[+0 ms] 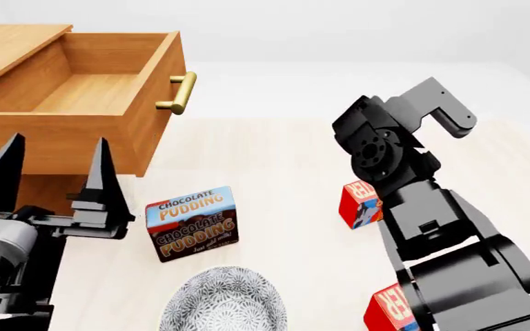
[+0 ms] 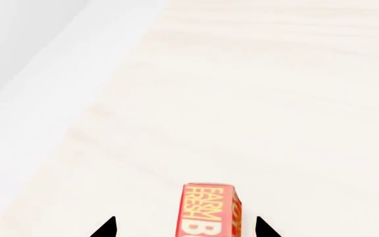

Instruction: Put the butter at the front in the top drawer of the cabinet and close it.

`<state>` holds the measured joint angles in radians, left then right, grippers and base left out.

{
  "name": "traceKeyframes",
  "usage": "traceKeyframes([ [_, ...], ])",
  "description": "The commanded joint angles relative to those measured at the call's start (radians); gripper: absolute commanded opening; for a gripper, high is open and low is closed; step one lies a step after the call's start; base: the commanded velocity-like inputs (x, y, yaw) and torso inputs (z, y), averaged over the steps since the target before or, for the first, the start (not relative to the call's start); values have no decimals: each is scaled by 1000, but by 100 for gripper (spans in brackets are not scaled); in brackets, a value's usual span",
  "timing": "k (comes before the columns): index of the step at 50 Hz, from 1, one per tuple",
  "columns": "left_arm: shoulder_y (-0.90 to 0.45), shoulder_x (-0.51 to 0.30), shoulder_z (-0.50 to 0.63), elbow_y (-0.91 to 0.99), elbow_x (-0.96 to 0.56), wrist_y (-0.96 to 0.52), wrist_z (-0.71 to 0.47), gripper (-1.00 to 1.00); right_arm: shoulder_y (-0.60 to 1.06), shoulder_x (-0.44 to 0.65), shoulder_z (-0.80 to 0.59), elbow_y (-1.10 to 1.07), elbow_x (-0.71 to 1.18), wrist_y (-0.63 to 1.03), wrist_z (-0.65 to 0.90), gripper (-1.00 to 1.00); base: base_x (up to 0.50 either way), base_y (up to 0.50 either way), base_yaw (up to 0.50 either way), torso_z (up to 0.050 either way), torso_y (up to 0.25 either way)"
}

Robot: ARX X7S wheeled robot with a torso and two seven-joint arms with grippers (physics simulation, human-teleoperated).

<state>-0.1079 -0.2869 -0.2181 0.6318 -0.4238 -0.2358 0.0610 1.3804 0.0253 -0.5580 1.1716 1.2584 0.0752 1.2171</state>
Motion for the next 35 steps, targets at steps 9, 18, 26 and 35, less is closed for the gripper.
traceKeyframes([
  [9, 23, 0, -16, -3, -23, 67, 27, 100, 33, -24, -93, 106, 90, -22, -70, 100, 0, 0, 0, 0, -189],
  [18, 28, -2, -9, -4, -15, 76, 28, 100, 41, -23, -177, 121, 168, -42, -72, 100, 0, 0, 0, 0, -233],
  [26, 38, -7, -14, 7, -22, 84, 27, 100, 38, -19, -197, 104, 184, -43, -60, 100, 0, 0, 0, 0, -124],
  [35, 53, -15, -17, 27, -28, 83, 24, 100, 27, -7, -208, 68, 196, -36, -43, 100, 0, 0, 0, 0, 0],
])
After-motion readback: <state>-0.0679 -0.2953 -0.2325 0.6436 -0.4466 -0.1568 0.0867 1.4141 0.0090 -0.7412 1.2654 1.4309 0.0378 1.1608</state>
